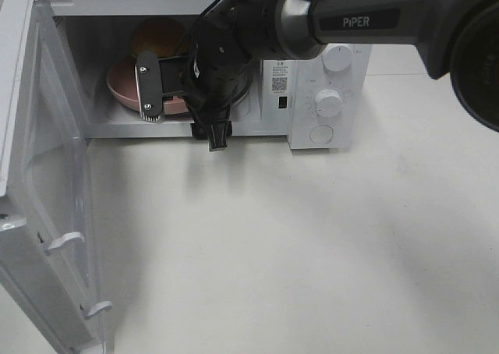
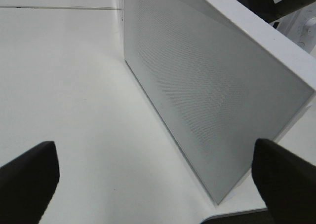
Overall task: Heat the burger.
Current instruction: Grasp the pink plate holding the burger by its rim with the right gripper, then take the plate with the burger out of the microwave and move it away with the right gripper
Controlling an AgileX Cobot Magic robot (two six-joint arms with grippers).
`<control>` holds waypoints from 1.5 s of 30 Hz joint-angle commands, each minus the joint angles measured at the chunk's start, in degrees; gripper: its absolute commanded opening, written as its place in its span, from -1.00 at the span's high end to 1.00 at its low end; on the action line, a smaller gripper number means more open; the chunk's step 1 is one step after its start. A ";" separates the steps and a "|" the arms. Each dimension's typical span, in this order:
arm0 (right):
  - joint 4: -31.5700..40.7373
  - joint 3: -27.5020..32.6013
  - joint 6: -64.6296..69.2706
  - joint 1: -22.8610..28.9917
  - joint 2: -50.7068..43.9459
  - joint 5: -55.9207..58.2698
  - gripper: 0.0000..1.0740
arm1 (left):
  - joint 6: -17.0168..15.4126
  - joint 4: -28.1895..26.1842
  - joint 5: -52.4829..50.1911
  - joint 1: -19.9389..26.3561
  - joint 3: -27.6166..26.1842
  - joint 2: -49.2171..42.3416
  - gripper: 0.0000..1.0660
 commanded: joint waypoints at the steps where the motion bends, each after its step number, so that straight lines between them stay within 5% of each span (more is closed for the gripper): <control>1: -0.11 -1.78 1.09 -0.23 0.97 0.11 -0.49 | -0.11 -0.11 -0.52 0.11 0.23 -1.03 -0.83; 11: -0.06 -8.71 1.03 -0.92 5.67 1.26 -0.45 | -0.11 -0.11 -0.52 0.11 0.23 -1.03 -0.83; 28: 2.92 -8.71 0.97 -0.92 7.79 -0.40 -0.38 | -0.11 -0.11 -0.52 0.11 0.23 -1.03 -0.83; 33: 2.92 -8.71 1.09 -0.86 7.79 -0.06 0.01 | -0.11 -0.11 -0.52 0.11 0.23 -1.03 -0.83; 35: 2.92 -8.71 1.03 -0.80 7.79 0.17 0.46 | -0.11 -0.11 -0.52 0.11 0.23 -1.03 -0.83; 36: 2.92 -8.71 1.03 -0.80 7.79 0.17 0.46 | -0.11 -0.11 -0.52 0.11 0.23 -1.03 -0.83; 37: 2.92 -8.71 0.57 -0.86 7.79 0.92 0.75 | -0.11 -0.11 -0.52 0.11 0.23 -1.03 -0.83; 40: 2.98 -8.71 -1.32 -0.74 7.16 3.15 1.00 | -0.11 -0.11 -0.52 0.11 0.23 -1.03 -0.83; 45: 5.44 -8.71 -4.41 -0.74 6.25 5.96 1.00 | -0.11 -0.11 -0.52 0.11 0.23 -1.03 -0.83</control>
